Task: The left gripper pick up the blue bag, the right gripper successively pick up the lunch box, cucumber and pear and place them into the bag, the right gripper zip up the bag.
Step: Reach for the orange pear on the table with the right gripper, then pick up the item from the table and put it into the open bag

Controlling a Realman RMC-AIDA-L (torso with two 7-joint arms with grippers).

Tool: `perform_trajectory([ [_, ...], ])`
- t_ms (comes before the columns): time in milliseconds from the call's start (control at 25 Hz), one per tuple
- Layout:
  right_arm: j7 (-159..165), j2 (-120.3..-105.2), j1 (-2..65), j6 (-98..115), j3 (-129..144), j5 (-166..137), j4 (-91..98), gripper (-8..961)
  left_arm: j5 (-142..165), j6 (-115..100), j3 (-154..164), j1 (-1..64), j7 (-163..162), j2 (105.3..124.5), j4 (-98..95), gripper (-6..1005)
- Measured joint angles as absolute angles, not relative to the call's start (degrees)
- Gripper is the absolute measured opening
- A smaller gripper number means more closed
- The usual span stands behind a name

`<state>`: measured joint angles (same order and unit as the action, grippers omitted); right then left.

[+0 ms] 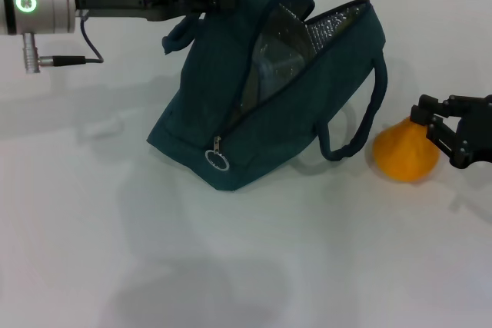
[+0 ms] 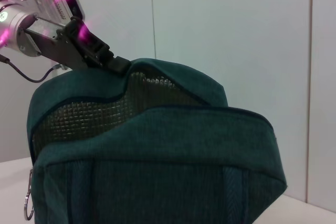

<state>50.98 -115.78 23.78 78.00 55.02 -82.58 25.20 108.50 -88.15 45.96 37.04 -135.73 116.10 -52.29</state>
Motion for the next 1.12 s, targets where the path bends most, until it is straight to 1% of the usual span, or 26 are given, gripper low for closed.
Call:
perform_trajectory([
  [40,51.02,-115.77,23.77,77.97,55.02,-82.58,25.20,145,108.49,-88.15,45.96,37.07,-135.73,116.10,-52.29,61],
  [440,51.12,-115.76,24.51,76.48,55.26,-82.74,23.73,150,108.44,-88.06,45.97,37.46,-135.61,116.11,-52.29,61],
  [560,51.13,-115.72,24.57,76.52,55.61,-82.58,23.73,119,108.35,-88.06,45.96,37.33,-135.61,116.10,-52.29,61],
  [760,51.22,-115.62,24.35,78.66,55.16,-81.71,23.94,36,108.31,-88.06,45.97,37.08,-135.61,116.11,-52.29,61],
  [1120,52.02,-115.18,23.25,83.38,55.00,-78.56,24.35,36,108.31,-88.07,45.96,37.00,-135.61,116.10,-52.29,61],
])
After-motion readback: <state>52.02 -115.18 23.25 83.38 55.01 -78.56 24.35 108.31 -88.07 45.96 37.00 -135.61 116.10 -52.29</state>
